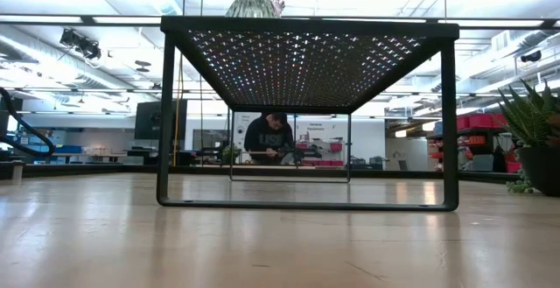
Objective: Pick & Place candle stick holders
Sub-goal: Put the brown scented candle on the shelf
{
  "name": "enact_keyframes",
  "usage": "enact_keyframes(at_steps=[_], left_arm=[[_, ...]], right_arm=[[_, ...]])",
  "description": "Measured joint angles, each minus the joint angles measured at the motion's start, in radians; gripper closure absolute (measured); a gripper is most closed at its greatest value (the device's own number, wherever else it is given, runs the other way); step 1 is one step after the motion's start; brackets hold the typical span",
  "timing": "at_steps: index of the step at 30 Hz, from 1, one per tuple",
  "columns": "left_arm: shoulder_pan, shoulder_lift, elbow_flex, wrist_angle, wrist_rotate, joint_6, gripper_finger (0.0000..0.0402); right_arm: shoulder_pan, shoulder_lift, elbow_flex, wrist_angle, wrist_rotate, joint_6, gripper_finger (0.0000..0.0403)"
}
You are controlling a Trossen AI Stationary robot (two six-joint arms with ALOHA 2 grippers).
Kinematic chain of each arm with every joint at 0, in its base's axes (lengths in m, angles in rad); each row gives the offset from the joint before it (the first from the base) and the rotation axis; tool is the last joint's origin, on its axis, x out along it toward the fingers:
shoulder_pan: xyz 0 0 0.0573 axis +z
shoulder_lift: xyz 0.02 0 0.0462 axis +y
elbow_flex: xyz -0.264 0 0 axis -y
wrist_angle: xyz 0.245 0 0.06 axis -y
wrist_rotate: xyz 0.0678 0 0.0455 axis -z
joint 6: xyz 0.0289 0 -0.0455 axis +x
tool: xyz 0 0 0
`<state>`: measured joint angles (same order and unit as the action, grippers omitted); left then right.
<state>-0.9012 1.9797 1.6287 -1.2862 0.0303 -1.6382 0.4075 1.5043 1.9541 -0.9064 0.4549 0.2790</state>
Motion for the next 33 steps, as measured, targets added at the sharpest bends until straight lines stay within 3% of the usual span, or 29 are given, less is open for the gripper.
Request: enact_keyframes(at_steps=[9, 19, 33], left_arm=[[0.0, 0.002, 0.0, -0.003, -0.038, 0.027, 0.0003], [0.001, 0.007, -0.002, 0.002, -0.168, 0.012, 0.0003], [0.001, 0.008, -0.002, 0.024, -0.167, 0.011, 0.0003]], right_arm=[[0.0, 0.0, 0.0, 0.0, 0.0, 0.0, 0.0206], [0.0, 0.0, 0.0, 0.0, 0.0, 0.0, 0.0206], [0.0, 0.0, 0.0, 0.0, 0.0, 0.0, 0.0206]])
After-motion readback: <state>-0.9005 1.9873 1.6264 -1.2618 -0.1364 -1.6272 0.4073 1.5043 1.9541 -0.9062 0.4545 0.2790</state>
